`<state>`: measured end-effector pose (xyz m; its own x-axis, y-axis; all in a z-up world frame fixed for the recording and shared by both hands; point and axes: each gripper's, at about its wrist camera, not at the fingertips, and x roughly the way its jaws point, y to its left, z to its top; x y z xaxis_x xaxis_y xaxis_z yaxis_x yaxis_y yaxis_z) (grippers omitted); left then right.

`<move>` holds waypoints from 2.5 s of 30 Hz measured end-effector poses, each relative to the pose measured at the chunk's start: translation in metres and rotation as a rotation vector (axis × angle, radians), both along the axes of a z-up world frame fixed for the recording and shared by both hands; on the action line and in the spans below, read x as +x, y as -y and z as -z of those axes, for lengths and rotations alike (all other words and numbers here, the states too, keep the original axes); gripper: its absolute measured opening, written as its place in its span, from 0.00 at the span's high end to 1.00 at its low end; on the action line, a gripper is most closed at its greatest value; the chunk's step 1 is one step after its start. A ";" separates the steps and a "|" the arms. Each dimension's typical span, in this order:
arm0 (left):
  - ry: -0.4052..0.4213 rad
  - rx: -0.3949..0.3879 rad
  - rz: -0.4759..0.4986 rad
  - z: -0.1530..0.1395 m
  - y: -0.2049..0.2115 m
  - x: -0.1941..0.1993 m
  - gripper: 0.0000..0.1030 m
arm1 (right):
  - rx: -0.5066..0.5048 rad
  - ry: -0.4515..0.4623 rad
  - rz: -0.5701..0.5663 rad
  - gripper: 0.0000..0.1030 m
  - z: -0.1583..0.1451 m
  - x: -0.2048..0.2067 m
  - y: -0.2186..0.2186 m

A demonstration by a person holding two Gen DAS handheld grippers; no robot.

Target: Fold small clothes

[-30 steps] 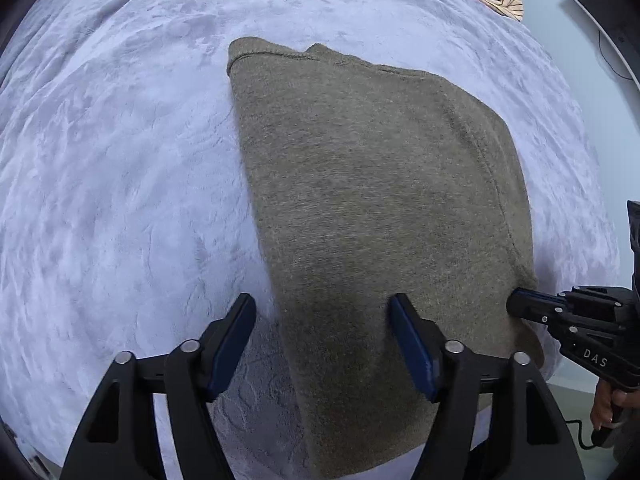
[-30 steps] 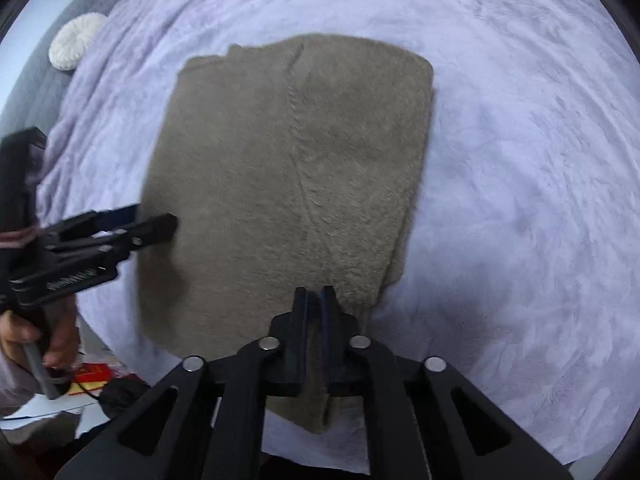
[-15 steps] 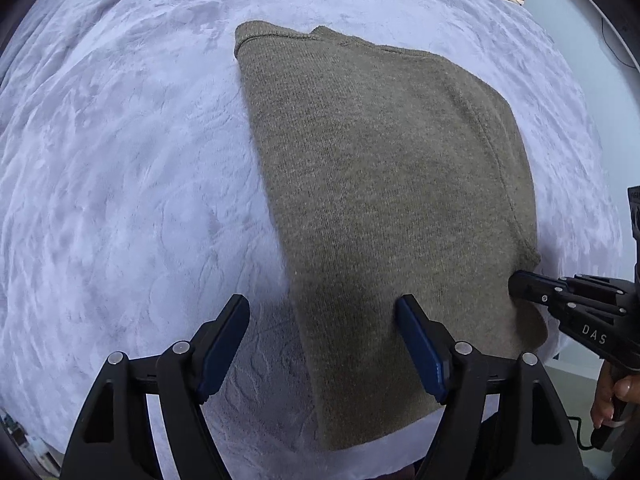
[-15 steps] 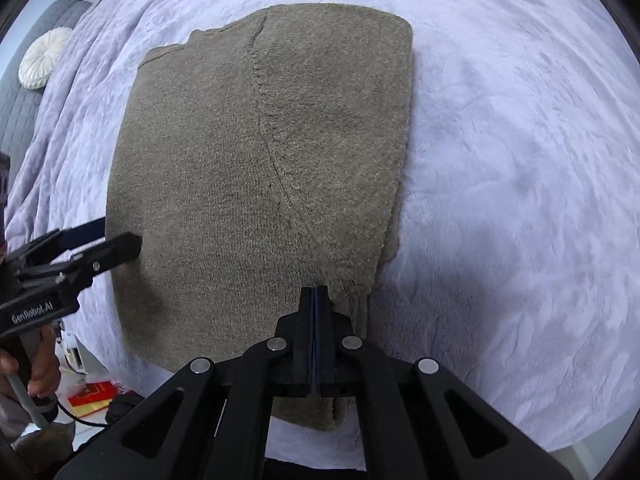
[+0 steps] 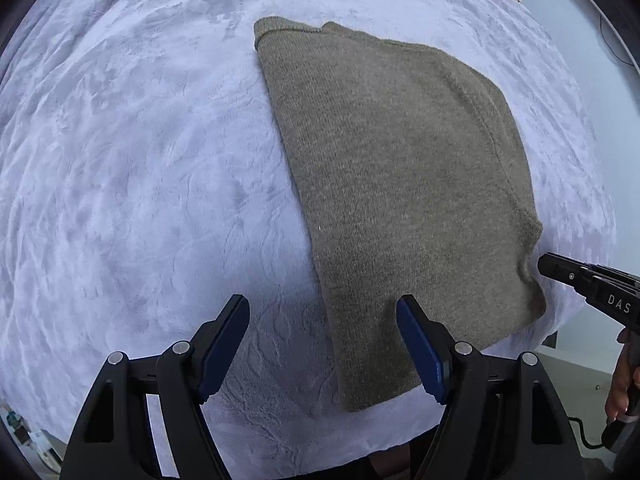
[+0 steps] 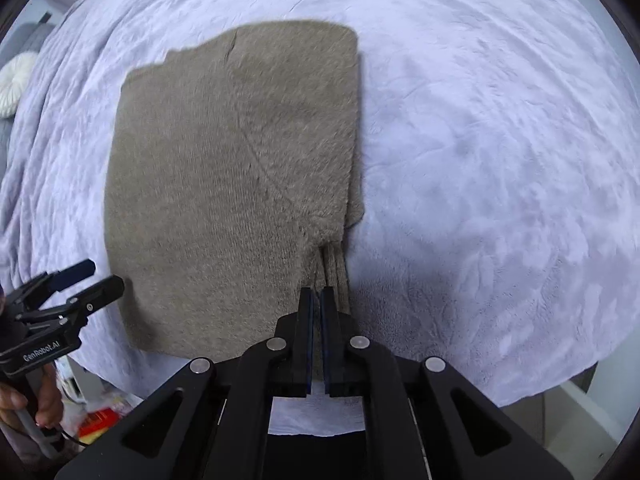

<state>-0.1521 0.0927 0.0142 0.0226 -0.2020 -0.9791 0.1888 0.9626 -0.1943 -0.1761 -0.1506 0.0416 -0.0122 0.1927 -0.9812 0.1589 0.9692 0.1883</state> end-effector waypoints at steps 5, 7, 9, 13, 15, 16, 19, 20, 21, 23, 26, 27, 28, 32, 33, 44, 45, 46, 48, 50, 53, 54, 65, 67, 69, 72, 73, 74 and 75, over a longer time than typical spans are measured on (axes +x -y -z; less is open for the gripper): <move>0.024 0.026 -0.002 -0.004 -0.009 0.016 0.25 | 0.018 0.034 0.087 0.96 -0.013 0.008 0.019; 0.025 0.036 -0.029 -0.002 -0.015 0.023 0.25 | 0.028 0.042 0.108 0.96 -0.013 0.017 0.022; 0.018 0.039 -0.060 -0.001 -0.019 0.031 0.25 | 0.046 0.048 0.126 0.96 -0.009 0.027 0.023; -0.003 0.061 -0.098 0.010 -0.016 0.037 0.18 | 0.088 0.028 0.124 0.96 0.010 0.045 0.025; -0.009 0.078 -0.100 0.016 -0.006 0.035 0.16 | 0.073 -0.004 0.091 0.96 0.019 0.049 0.029; -0.010 0.090 -0.092 0.016 -0.001 0.034 0.16 | 0.065 -0.015 0.078 0.96 0.025 0.049 0.029; -0.004 0.116 -0.088 0.012 0.010 0.031 0.16 | 0.068 -0.029 0.066 0.95 0.027 0.048 0.036; -0.008 0.117 -0.088 0.011 0.010 0.029 0.16 | 0.054 -0.036 0.059 0.95 0.026 0.047 0.040; -0.015 0.119 -0.090 0.010 0.011 0.026 0.16 | 0.048 -0.046 0.059 0.95 0.025 0.046 0.045; -0.021 0.123 -0.091 0.007 0.014 0.023 0.16 | 0.067 -0.059 0.080 0.95 0.023 0.042 0.057; -0.012 0.120 -0.091 -0.001 0.017 0.018 0.16 | 0.087 -0.053 0.097 0.95 0.014 0.034 0.069; -0.008 0.118 -0.093 -0.005 0.016 0.017 0.16 | 0.087 -0.053 0.097 0.95 0.011 0.032 0.071; -0.003 0.114 -0.097 -0.009 0.015 0.016 0.16 | 0.089 -0.056 0.097 0.95 0.009 0.029 0.071; 0.024 0.106 -0.106 -0.027 0.015 0.019 0.16 | 0.108 -0.035 0.083 0.95 -0.006 0.026 0.068; 0.034 0.110 -0.109 -0.034 0.010 0.017 0.16 | 0.113 -0.030 0.080 0.94 -0.010 0.026 0.066; 0.072 0.070 -0.145 -0.066 0.018 0.020 0.00 | 0.108 0.069 -0.018 0.20 -0.051 0.043 0.015; 0.059 0.063 -0.133 -0.065 0.020 0.020 0.00 | 0.092 0.075 -0.031 0.19 -0.053 0.043 0.011; 0.049 0.064 -0.128 -0.064 0.021 0.019 0.00 | 0.070 0.081 -0.048 0.19 -0.056 0.044 0.006; 0.045 0.067 -0.126 -0.064 0.023 0.015 0.00 | 0.025 0.091 -0.075 0.14 -0.061 0.043 0.003; 0.063 0.084 -0.126 -0.067 0.024 0.013 0.00 | -0.010 0.097 -0.094 0.00 -0.063 0.042 -0.002; 0.088 0.115 -0.136 -0.073 0.023 0.011 0.00 | -0.039 0.099 -0.093 0.00 -0.065 0.041 -0.004; 0.092 0.119 -0.139 -0.073 0.022 0.011 0.00 | -0.037 0.095 -0.088 0.00 -0.065 0.041 -0.004; 0.104 0.168 -0.136 -0.076 0.022 0.009 0.00 | -0.067 0.086 -0.100 0.00 -0.067 0.035 -0.008; 0.106 0.173 -0.133 -0.077 0.022 0.009 0.00 | -0.072 0.087 -0.097 0.00 -0.067 0.035 -0.008; 0.106 0.172 -0.132 -0.077 0.021 0.009 0.00 | -0.075 0.086 -0.092 0.00 -0.068 0.034 -0.007; 0.106 0.177 -0.132 -0.077 0.021 0.008 0.00 | -0.080 0.086 -0.088 0.00 -0.068 0.033 -0.007; 0.105 0.179 -0.132 -0.077 0.021 0.007 0.00 | -0.082 0.087 -0.087 0.00 -0.068 0.033 -0.007; 0.105 0.181 -0.133 -0.077 0.021 0.007 0.00 | -0.085 0.087 -0.088 0.00 -0.068 0.033 -0.007; 0.105 0.181 -0.133 -0.077 0.020 0.007 0.00 | -0.087 0.087 -0.089 0.00 -0.068 0.033 -0.007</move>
<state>-0.1455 0.0723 0.0913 0.1409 -0.0117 -0.9900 0.0683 0.9977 -0.0021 -0.1436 -0.1438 0.1098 0.0607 0.1089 -0.9922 0.0587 0.9919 0.1125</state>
